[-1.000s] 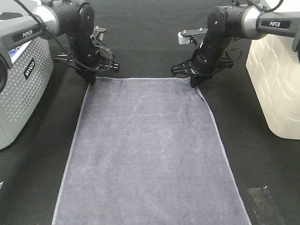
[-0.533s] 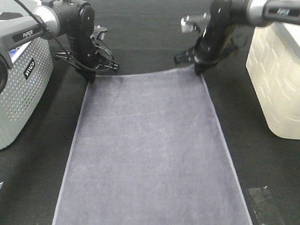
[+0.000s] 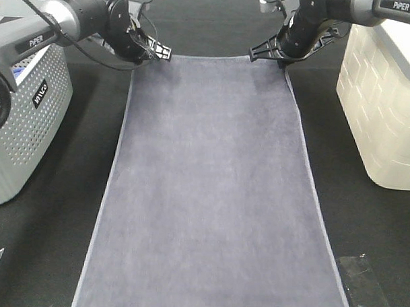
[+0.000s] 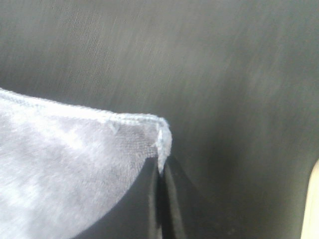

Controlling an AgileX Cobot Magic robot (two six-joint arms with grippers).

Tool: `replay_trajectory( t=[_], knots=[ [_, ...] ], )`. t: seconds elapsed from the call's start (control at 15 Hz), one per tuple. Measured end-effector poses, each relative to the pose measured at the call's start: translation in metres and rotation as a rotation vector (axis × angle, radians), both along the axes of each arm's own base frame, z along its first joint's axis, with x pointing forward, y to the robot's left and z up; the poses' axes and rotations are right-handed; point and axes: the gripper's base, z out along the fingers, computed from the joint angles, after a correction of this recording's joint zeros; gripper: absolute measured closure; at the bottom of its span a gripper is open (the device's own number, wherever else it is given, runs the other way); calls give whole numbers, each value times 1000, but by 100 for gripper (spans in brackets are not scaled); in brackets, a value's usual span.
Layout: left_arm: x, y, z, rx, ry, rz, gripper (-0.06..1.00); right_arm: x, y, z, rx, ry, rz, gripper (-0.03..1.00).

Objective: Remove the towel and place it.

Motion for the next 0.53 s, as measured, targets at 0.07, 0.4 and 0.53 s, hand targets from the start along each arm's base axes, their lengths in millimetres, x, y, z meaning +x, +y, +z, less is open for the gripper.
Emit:
replay_trajectory(
  t=[0.07,0.4,0.53],
  knots=[
    [4,-1,5,15,-71,-23,94,5,-2,0,20,-48,3,97],
    [22,11,7,20,-318,-93,94,24,-4,-10,77,-250,66,97],
    [26,17,-6,11,-339,-97,94,30,-8,-20,90,-291,74,97]
  ],
)
